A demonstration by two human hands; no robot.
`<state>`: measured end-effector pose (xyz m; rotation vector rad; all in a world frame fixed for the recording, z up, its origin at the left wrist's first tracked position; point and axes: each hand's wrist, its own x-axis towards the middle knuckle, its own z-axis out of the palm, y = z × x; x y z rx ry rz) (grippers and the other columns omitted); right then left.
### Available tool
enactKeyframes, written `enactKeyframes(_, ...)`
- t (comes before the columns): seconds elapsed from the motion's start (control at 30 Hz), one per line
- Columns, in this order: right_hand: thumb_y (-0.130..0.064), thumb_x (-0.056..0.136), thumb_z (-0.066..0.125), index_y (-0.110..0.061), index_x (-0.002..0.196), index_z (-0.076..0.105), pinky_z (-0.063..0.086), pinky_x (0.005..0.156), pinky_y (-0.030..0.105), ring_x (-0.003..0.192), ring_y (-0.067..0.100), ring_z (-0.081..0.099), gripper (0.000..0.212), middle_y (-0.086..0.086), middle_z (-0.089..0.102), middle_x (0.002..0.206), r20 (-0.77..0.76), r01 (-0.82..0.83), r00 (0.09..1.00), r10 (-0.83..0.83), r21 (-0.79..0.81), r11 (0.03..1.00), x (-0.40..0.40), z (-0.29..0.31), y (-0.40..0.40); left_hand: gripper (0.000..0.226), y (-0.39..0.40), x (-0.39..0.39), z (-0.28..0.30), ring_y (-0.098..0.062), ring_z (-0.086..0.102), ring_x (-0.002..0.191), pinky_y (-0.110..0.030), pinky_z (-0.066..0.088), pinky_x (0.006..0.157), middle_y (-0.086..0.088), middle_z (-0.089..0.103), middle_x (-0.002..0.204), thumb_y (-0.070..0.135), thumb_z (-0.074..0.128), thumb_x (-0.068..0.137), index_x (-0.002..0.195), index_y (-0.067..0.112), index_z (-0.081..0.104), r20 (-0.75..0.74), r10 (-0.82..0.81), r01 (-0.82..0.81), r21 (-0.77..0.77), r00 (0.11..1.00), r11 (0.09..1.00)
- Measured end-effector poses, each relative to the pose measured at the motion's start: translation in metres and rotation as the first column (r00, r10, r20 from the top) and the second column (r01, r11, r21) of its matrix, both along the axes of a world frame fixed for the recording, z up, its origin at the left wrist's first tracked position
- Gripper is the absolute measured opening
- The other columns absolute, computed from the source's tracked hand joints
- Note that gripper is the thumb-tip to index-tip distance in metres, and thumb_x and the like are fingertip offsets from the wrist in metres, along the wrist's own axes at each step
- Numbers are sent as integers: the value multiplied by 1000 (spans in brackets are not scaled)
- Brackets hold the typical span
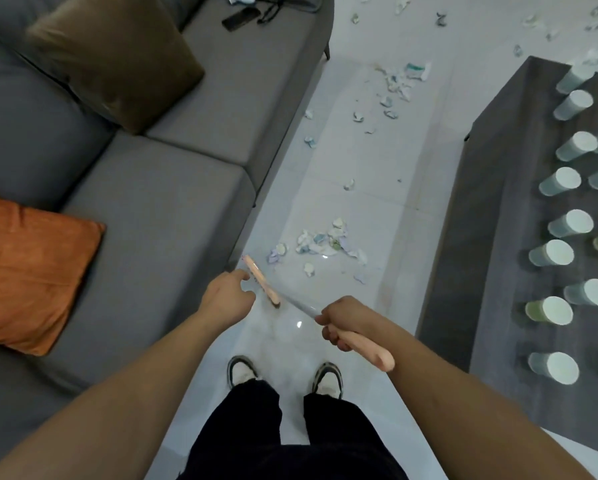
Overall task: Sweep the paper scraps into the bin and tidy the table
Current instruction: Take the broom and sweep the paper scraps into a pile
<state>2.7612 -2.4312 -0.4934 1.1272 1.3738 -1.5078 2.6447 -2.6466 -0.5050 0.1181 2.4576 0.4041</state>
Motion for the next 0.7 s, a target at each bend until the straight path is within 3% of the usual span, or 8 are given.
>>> enactKeyframes(0.17, -11, 96, 53, 0, 106, 56, 32, 36, 20, 41, 12, 38, 15, 7, 48, 57, 74, 224, 974, -216, -121, 967, -44, -23, -16, 51, -14, -44, -11, -21, 56, 101, -25, 38, 80, -7, 55, 129, 24, 59, 83, 133, 22, 54, -19, -12, 12, -16, 1000, 1000)
enactKeyframes(0.27, -8, 93, 57, 2, 99, 57, 34, 36, 19, 36, 13, 42, 11, 8, 51, 56, 80, 271, 960, -268, -23, 962, -67, -34, -7, 48, -17, -79, -25, -24, 57, 106, -28, 42, 87, -7, 56, 127, 28, 60, 83, 131, 22, 55, -12, -45, 45, -23, 999, 999)
enactKeyframes(0.4, -1, 89, 60, 1, 85, 56, 37, 38, 19, 33, 15, 44, 6, 10, 51, 54, 54, 293, 951, -306, 172, 941, -106, -38, 18, 49, -7, -128, -40, -21, 53, 94, -26, 41, 80, -8, 54, 126, 24, 60, 82, 131, 20, 55, 32, -92, 92, 0, 995, 996)
enactKeyframes(0.5, 1, 86, 58, -8, 70, 45, 40, 40, 21, 31, 18, 45, 23, 10, 49, 55, 7, 249, 965, -263, 290, 924, -134, -40, 26, 49, 4, -164, -49, -25, 55, 108, -29, 41, 85, -8, 54, 128, 24, 60, 82, 131, 20, 54, 32, -143, 143, 31, 989, 989)
enactKeyframes(0.57, 1, 86, 55, -10, 72, 45, 40, 40, 22, 34, 18, 45, 21, 11, 48, 62, -22, 259, 963, -267, 331, 907, -150, -40, 29, 49, 10, -186, -53, -25, 56, 108, -27, 39, 82, -8, 54, 129, 24, 61, 82, 131, 21, 55, 32, -159, 157, 49, 987, 986)
enactKeyframes(0.7, 0, 86, 57, -10, 85, 53, 40, 40, 23, 36, 19, 45, 10, 11, 48, 62, -106, 461, 886, -452, 313, 830, -172, -24, 37, 49, 23, -222, -56, -26, 57, 109, -27, 42, 83, -9, 55, 131, 22, 61, 83, 132, 18, 54, 72, -236, 232, 59, 969, 971)
